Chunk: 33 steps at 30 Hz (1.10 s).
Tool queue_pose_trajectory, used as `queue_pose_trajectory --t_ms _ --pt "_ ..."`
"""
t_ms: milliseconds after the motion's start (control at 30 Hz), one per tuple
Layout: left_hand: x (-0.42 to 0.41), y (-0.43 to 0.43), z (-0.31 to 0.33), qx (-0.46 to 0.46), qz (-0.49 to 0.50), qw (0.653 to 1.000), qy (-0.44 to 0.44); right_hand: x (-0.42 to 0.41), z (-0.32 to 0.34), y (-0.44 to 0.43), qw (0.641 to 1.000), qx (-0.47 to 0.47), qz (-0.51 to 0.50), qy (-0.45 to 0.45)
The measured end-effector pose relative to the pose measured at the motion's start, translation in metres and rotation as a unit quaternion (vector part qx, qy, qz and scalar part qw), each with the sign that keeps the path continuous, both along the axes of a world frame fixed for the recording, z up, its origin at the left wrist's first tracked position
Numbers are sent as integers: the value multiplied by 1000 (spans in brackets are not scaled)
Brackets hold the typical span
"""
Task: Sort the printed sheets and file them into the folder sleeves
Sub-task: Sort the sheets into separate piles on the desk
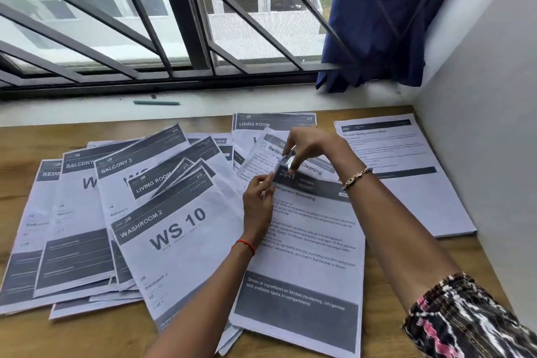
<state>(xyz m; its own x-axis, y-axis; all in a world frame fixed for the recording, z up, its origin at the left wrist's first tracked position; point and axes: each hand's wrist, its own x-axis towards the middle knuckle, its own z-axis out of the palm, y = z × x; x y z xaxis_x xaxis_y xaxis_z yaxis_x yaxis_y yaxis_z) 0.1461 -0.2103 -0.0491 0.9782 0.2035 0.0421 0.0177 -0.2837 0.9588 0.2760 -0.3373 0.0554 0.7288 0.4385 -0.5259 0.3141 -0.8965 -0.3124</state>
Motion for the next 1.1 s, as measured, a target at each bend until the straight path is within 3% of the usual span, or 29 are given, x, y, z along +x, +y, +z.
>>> queue_pose_trajectory --t_ms 400,600,1100 --pt "-1 -1 1 1 1 1000 0 -4 -2 6 998 -26 31 -46" --pt "0 0 0 5 5 1000 5 -3 -1 6 1000 -17 18 9" --pt "2 0 4 9 8 1000 9 -5 -17 15 997 1 70 35"
